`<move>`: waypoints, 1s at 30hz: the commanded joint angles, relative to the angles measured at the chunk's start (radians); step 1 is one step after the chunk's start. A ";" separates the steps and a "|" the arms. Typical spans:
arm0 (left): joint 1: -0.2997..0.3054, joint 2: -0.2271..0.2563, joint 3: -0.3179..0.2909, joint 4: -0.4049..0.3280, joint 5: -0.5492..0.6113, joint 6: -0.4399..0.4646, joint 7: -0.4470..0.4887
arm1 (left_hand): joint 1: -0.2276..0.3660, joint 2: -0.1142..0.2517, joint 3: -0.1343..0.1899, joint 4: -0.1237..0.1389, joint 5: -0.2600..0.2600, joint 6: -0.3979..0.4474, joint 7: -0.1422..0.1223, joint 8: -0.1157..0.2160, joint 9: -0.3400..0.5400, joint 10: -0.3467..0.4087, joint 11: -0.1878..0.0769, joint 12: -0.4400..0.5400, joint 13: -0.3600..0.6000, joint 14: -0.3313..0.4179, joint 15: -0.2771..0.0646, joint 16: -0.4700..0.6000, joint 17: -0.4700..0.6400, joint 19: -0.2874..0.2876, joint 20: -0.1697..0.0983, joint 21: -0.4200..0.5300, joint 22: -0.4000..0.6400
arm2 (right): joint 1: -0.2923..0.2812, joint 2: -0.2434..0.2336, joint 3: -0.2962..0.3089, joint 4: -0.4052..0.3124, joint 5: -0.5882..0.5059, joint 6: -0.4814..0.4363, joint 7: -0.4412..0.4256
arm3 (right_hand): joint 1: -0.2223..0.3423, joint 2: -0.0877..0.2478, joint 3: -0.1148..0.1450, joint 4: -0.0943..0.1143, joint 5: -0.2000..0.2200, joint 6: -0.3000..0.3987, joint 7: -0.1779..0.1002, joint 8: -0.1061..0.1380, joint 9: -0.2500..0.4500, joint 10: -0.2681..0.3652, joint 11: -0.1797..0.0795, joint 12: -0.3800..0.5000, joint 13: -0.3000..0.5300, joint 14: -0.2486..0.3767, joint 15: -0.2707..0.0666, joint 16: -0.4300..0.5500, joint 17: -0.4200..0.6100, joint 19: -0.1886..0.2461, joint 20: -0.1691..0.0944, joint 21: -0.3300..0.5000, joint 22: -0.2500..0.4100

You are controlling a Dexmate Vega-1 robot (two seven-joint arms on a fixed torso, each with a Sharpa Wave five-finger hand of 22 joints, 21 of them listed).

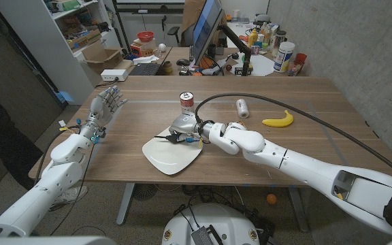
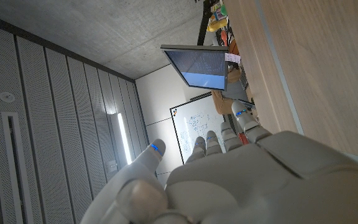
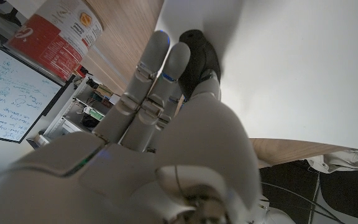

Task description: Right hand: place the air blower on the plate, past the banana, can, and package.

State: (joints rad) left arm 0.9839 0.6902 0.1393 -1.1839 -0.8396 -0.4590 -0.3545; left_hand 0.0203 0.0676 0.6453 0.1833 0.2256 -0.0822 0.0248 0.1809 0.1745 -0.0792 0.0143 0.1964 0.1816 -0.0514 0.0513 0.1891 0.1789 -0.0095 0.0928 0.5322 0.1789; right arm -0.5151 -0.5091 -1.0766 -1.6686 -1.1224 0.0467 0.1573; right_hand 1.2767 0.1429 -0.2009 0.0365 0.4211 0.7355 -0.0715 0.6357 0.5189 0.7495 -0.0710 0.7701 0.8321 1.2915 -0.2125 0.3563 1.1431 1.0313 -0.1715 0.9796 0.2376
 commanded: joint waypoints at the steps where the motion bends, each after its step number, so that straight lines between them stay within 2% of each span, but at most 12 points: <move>1: 0.007 0.002 0.000 -0.017 0.001 0.001 0.007 | -0.006 0.107 -0.005 0.002 0.006 0.000 0.000 0.003 0.003 -0.003 0.001 0.003 0.003 0.000 0.013 0.002 0.004 0.005 0.004 -0.003 0.006 | -0.001 -0.013 -0.003 -0.033 -0.006 -0.007 0.065 | -0.042 -0.024 -0.031 0.022 -0.009 -0.019 0.002 -0.013 -0.006 -0.010 0.005 -0.011 -0.012 -0.012 -0.002 -0.014 -0.002 -0.005 -0.038 0.008 -0.012; 3: 0.009 0.003 -0.001 -0.019 0.001 0.000 0.007 | -0.006 0.107 -0.005 0.002 0.006 0.000 0.001 0.003 0.003 -0.003 0.001 0.004 0.003 0.000 0.013 0.002 0.004 0.005 0.005 -0.003 0.006 | -0.002 -0.015 -0.002 -0.039 -0.009 -0.007 0.075 | -0.069 -0.026 -0.047 0.039 -0.013 -0.047 0.002 -0.031 -0.015 -0.020 0.007 -0.017 -0.022 -0.019 -0.001 -0.029 -0.013 0.000 -0.039 0.011 -0.021; 6: 0.012 0.004 -0.001 -0.024 0.001 0.002 0.009 | -0.006 0.108 -0.005 0.002 0.006 0.000 0.001 0.003 0.003 -0.003 0.001 0.003 0.003 0.000 0.013 0.002 0.004 0.005 0.004 -0.004 0.006 | -0.004 -0.016 -0.001 -0.044 -0.010 -0.007 0.085 | -0.092 -0.031 -0.068 0.056 -0.014 -0.105 0.001 -0.085 -0.042 -0.023 0.007 -0.014 -0.033 -0.023 -0.001 -0.035 -0.009 -0.001 -0.039 0.011 -0.035; 7: 0.012 0.005 -0.001 -0.025 0.001 0.002 0.010 | -0.006 0.108 -0.005 0.002 0.006 0.000 0.001 0.003 0.003 -0.003 0.001 0.004 0.003 0.000 0.013 0.002 0.004 0.005 0.004 -0.004 0.006 | -0.004 -0.017 0.000 -0.047 -0.010 -0.007 0.090 | -0.100 -0.037 -0.080 0.062 -0.014 -0.138 -0.011 -0.115 -0.056 -0.025 0.007 -0.012 -0.038 -0.025 -0.003 -0.038 -0.006 -0.001 -0.040 0.010 -0.040; 9: 0.014 0.005 -0.001 -0.027 0.001 0.001 0.011 | -0.006 0.108 -0.005 0.002 0.006 0.000 0.001 0.003 0.003 -0.004 0.002 0.003 0.003 0.001 0.012 0.002 0.004 0.006 0.005 -0.004 0.006 | -0.006 -0.018 0.001 -0.052 -0.013 -0.009 0.098 | -0.112 -0.043 -0.094 0.070 -0.013 -0.170 -0.013 -0.147 -0.072 -0.028 0.008 -0.007 -0.038 -0.029 -0.001 -0.042 -0.003 -0.005 -0.035 0.008 -0.044; 12: 0.017 0.005 -0.003 -0.029 0.000 0.001 0.012 | -0.006 0.108 -0.005 0.002 0.007 0.000 0.000 0.003 0.003 -0.003 0.002 0.004 0.003 0.000 0.013 0.002 0.004 0.006 0.004 -0.005 0.006 | -0.009 -0.019 0.003 -0.060 -0.019 -0.012 0.105 | -0.135 -0.053 -0.114 0.083 -0.010 -0.204 -0.012 -0.190 -0.096 -0.036 0.014 -0.010 -0.053 -0.042 0.000 -0.056 -0.008 -0.003 -0.034 0.007 -0.048; 14: 0.019 0.006 -0.003 -0.030 0.001 -0.001 0.013 | -0.006 0.108 -0.005 0.002 0.007 0.001 0.001 0.003 0.003 -0.004 0.001 0.003 0.003 0.001 0.013 0.002 0.004 0.006 0.004 -0.005 0.006 | -0.011 -0.022 0.004 -0.067 -0.025 -0.013 0.107 | -0.147 -0.057 -0.122 0.090 -0.009 -0.208 -0.014 -0.202 -0.104 -0.035 0.012 -0.009 -0.058 -0.047 0.003 -0.062 -0.013 -0.003 -0.032 0.007 -0.049; 18: 0.024 0.006 -0.006 -0.033 -0.002 -0.001 0.012 | -0.006 0.108 -0.005 0.002 0.007 0.001 0.001 0.003 0.003 -0.003 0.005 0.004 0.003 0.001 0.013 0.002 0.004 0.007 0.005 -0.005 0.006 | -0.015 -0.025 0.005 -0.080 -0.042 -0.019 0.113 | -0.209 -0.065 -0.140 0.116 -0.006 -0.249 -0.027 -0.265 -0.142 -0.045 0.026 -0.022 -0.094 -0.064 0.005 -0.099 -0.055 -0.004 -0.011 0.004 -0.053; 19: 0.025 0.006 -0.006 -0.034 -0.002 -0.002 0.012 | -0.006 0.108 -0.005 0.002 0.007 0.000 0.000 0.003 0.003 -0.003 0.005 0.004 0.003 0.002 0.013 0.002 0.004 0.008 0.005 -0.005 0.006 | -0.016 -0.025 0.007 -0.083 -0.043 -0.020 0.113 | -0.225 -0.070 -0.141 0.117 -0.004 -0.274 -0.032 -0.293 -0.157 -0.062 0.035 -0.035 -0.111 -0.088 0.005 -0.123 -0.080 -0.007 -0.009 0.001 -0.053; 21: 0.026 0.007 -0.007 -0.035 -0.003 -0.002 0.012 | -0.006 0.108 -0.005 0.002 0.007 0.000 0.001 0.003 0.003 -0.003 0.004 0.004 0.003 0.002 0.013 0.002 0.004 0.008 0.005 -0.005 0.006 | -0.018 -0.027 0.009 -0.089 -0.049 -0.021 0.117 | -0.246 -0.073 -0.141 0.120 -0.001 -0.284 -0.028 -0.322 -0.179 -0.085 0.031 -0.055 -0.138 -0.113 0.003 -0.158 -0.130 -0.012 -0.003 -0.003 -0.054; 23: 0.028 0.007 -0.007 -0.036 -0.002 -0.003 0.013 | -0.006 0.108 -0.005 0.002 0.007 0.000 0.000 0.003 0.003 -0.003 0.005 0.004 0.003 0.003 0.012 0.003 0.004 0.008 0.005 -0.006 0.006 | -0.020 -0.029 0.012 -0.095 -0.052 -0.022 0.121 | -0.257 -0.076 -0.139 0.117 0.002 -0.316 -0.039 -0.359 -0.199 -0.119 0.028 -0.083 -0.166 -0.133 0.001 -0.175 -0.175 -0.011 0.000 -0.005 -0.055; 30: 0.032 0.010 -0.010 -0.038 -0.003 -0.004 0.011 | -0.006 0.108 -0.005 0.002 0.007 -0.001 0.001 0.003 0.003 -0.004 0.006 0.004 0.003 0.003 0.013 0.002 0.004 0.009 0.006 -0.006 0.006 | -0.029 -0.033 0.025 -0.113 -0.053 -0.021 0.118 | -0.283 -0.080 -0.136 0.114 0.008 -0.429 -0.058 -0.435 -0.239 -0.161 0.037 -0.139 -0.222 -0.147 0.001 -0.161 -0.215 -0.015 0.006 -0.011 -0.055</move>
State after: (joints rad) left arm 1.0083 0.6965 0.1336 -1.2171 -0.8401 -0.4583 -0.3433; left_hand 0.0203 0.0676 0.6453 0.1833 0.2256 -0.0822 0.0248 0.1809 0.1745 -0.0791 0.0143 0.1964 0.1816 -0.0478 0.0548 0.1891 0.1789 -0.0052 0.0972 0.5284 0.1840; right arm -0.5323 -0.5353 -1.0683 -1.7513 -1.1628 0.0301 0.2687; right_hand 1.0063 0.0616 -0.3405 0.1505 0.4219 0.3414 -0.1218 0.2203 0.2897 0.6032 -0.0356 0.6480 0.6241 1.1517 -0.2130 0.1855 0.9342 1.0205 -0.1606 0.9756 0.1813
